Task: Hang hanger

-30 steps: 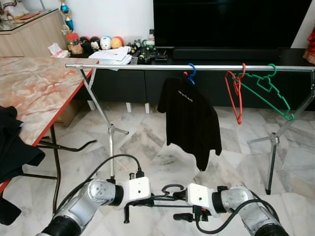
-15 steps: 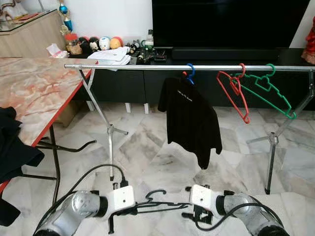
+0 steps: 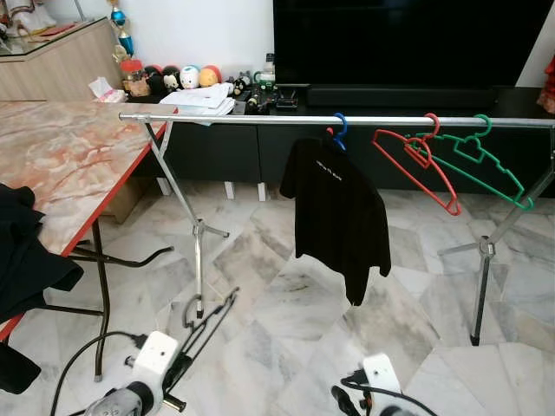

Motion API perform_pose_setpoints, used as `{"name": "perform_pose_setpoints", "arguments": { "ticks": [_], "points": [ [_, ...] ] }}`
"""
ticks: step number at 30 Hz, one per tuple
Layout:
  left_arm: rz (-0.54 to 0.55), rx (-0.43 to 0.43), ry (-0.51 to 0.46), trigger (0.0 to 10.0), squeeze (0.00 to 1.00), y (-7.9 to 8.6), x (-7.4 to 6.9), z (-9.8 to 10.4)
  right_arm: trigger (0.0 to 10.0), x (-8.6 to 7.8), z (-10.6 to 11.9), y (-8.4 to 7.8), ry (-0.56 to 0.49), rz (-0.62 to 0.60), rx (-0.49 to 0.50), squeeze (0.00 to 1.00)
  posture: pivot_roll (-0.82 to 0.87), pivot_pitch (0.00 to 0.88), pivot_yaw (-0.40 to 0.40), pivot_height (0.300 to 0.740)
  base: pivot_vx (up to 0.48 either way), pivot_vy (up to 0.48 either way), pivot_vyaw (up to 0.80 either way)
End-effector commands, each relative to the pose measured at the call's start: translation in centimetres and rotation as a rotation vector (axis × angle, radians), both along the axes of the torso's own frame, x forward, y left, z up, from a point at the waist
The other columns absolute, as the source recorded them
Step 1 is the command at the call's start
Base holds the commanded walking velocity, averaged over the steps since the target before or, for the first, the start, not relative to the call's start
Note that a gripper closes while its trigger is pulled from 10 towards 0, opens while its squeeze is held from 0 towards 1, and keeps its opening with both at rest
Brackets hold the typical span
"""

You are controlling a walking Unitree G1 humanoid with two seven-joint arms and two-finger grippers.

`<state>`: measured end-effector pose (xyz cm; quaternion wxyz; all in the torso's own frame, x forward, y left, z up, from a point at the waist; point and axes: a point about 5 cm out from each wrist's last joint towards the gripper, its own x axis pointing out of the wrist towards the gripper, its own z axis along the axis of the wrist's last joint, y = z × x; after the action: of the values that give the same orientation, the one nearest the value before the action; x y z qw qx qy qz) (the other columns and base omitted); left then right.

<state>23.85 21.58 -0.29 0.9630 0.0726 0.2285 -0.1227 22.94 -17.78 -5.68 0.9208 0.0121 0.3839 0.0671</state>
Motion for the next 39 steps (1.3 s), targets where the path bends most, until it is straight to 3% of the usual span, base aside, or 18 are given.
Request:
{"name": "perform_pose_setpoints", "arguments": {
  "ticks": [1, 2, 3, 6, 7, 16, 27, 39],
  "points": [
    [0.108, -0.044, -0.029, 10.0, 0.00, 0.6, -0.4, 0.1, 10.0, -1.3, -0.9, -0.6, 0.044, -0.255, 0.065, 0.00, 0.05, 0.042, 0.066, 0.740, 0.000, 0.000, 0.00],
    [0.201, -0.096, -0.053, 10.0, 0.00, 0.8, -0.7, 0.1, 10.0, -3.0, -1.9, -1.3, 0.103, -0.461, 0.102, 0.00, 0.05, 0.027, 0.060, 0.740, 0.000, 0.000, 0.00],
    [0.234, -0.115, -0.062, 10.0, 0.00, 0.8, -0.7, 0.1, 10.0, -3.6, -2.2, -1.5, 0.120, -0.497, 0.101, 0.00, 0.06, 0.020, 0.056, 0.740, 0.000, 0.000, 0.00],
    [0.271, -0.157, -0.086, 10.0, 0.00, 0.5, -0.9, 0.3, 10.0, -4.7, -2.7, -1.2, 0.146, -0.467, 0.073, 0.00, 0.07, 0.011, 0.054, 0.740, 0.000, 0.000, 0.00],
    [0.277, -0.162, -0.097, 10.0, 0.00, 0.3, -1.0, 0.4, 10.0, -5.0, -2.9, -0.9, 0.153, -0.402, 0.056, 0.00, 0.06, 0.005, 0.052, 0.740, 0.000, 0.000, 0.00],
    [0.239, -0.198, -0.139, 10.0, 0.00, -0.9, -0.5, 1.3, 10.0, -4.7, -2.7, -1.4, 0.138, -0.417, 0.033, 0.00, 0.05, 0.000, 0.047, 0.740, 0.059, 0.000, 0.00],
    [0.215, -0.213, -0.149, 10.0, 0.00, -1.2, 0.2, 1.9, 10.0, -5.2, -2.9, -1.2, 0.144, -0.406, 0.012, 0.00, 0.05, 0.000, 0.058, 0.740, 0.327, 0.000, 0.00],
    [0.196, -0.230, -0.163, 10.0, 0.00, -1.7, 0.7, 2.3, 10.0, -4.3, -2.6, -0.8, 0.132, -0.363, 0.014, 0.00, 0.05, 0.000, 0.046, 0.740, 0.391, 0.000, 0.00]
  ]
}}
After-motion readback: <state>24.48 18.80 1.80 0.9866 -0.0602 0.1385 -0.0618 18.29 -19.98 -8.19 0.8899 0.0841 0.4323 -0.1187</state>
